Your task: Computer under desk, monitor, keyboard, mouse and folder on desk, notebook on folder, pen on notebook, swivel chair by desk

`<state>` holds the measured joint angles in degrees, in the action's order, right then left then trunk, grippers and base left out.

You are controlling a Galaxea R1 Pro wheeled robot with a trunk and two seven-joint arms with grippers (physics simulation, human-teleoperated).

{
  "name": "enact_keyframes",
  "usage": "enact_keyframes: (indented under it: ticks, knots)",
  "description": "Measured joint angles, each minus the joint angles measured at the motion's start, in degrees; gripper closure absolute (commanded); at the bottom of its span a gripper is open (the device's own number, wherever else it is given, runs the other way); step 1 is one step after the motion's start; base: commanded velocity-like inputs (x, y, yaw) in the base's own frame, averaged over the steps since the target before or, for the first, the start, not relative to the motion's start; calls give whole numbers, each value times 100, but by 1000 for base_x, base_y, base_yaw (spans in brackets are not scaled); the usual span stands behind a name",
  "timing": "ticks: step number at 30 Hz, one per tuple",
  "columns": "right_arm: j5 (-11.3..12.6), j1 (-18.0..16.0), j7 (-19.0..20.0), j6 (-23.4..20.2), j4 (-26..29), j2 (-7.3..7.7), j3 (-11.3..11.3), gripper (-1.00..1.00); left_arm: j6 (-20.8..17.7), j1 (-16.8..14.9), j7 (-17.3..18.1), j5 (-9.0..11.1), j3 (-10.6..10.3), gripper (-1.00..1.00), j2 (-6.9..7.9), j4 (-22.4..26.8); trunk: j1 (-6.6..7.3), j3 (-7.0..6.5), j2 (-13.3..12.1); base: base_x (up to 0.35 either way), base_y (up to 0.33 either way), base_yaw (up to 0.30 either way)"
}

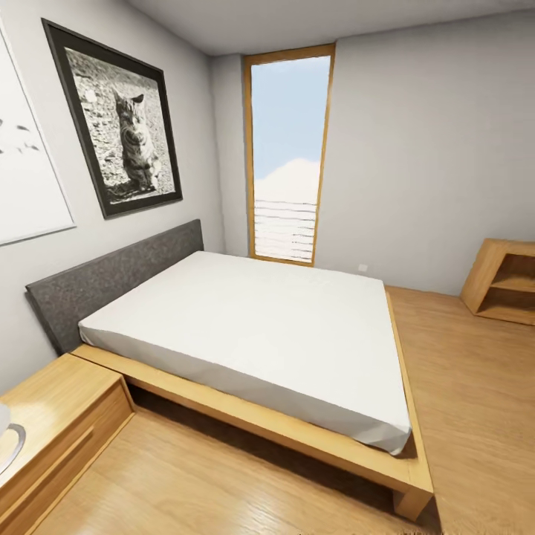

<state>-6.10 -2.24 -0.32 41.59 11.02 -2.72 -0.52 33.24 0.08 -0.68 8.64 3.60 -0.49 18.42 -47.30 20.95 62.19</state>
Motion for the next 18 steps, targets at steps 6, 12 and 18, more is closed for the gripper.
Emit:
enact_keyframes:
  ticks: [6,12,18]
  knots:
    - [-1,0,-3,-13,15,7,-1,-100,-1,0,-3,4,2,-100,1,-2,0,27,0,0,0,-233]
    - [0,0,-7,-16,13,7,-7,-100,-22,0,-5,5,6,-100,1,-23,0,67,0,0,0,-220]
    - [-1,0,-1,-8,11,8,-3,-100,-28,0,-5,8,15,-100,1,-100,0,85,0,0,0,-269]
